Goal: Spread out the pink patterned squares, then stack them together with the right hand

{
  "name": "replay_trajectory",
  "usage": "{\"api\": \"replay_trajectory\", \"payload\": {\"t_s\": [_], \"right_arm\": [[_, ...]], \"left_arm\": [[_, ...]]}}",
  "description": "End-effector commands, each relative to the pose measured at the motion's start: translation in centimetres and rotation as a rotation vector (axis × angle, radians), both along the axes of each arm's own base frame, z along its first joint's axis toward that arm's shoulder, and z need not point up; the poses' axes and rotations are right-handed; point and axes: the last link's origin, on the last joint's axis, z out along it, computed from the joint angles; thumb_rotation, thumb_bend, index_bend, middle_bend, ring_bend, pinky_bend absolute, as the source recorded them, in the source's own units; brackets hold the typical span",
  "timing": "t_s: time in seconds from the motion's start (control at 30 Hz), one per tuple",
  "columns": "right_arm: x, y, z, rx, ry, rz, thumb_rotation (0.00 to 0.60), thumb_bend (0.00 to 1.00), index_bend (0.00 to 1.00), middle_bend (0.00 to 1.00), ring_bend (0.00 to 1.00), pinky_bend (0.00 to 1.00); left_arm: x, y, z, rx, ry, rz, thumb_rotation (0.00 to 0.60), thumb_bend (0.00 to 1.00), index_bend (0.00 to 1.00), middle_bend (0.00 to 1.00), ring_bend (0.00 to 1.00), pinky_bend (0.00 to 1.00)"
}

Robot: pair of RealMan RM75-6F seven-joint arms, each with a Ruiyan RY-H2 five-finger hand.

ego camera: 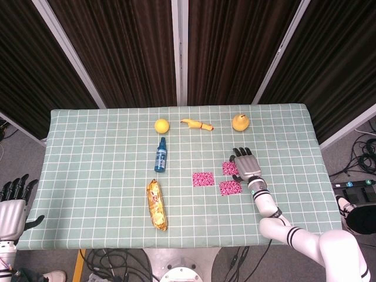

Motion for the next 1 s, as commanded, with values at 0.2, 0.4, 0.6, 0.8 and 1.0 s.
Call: {"api": "replay_trajectory", "payload": {"t_s": [0.2,0.4,0.6,0.8,1.0], "right_arm": [[0.0,0.1,0.0,0.002,0.005,0.002,0.534,0.16,0.28,0.06,0.00,0.00],[-0.2,0.2,-0.1,0.005,0.011,-0.004,0.529,0.16,0.28,0.06,0.00,0.00],[-0.2,0.1,-0.3,0.005,0.010,-0.005,0.536,0.16,0.30,0.07,0.00,0.00],[-0.1,0.2,0.1,-0.012,-0.002,0.001,0.563,0.16,0.39,0.08,0.00,0.00],[0.3,0.1,1.0,-0.031,-0.020,0.008,0.565,0.16,0.39,0.08,0.00,0.00]], "left_arm": [[0.0,0.0,0.0,0.000,0.001,-0.001,0.600,0.01,0.20,0.16,0.09,0.10],[0.0,-0.1,0.0,-0.001,0.000,0.001,0.600,0.01,0.20,0.16,0.09,0.10],[0.0,-0.1,0.1,0.002,-0.001,0.001,0.600,0.01,0.20,0.16,0.09,0.10],[0.1,-0.2,0.1,0.003,-0.001,-0.002,0.600,0.01,0.20,0.16,0.09,0.10],[0.2,-0.2,0.1,0.006,-0.002,-0.008,0.600,0.01,0.20,0.16,0.09,0.10]]}}
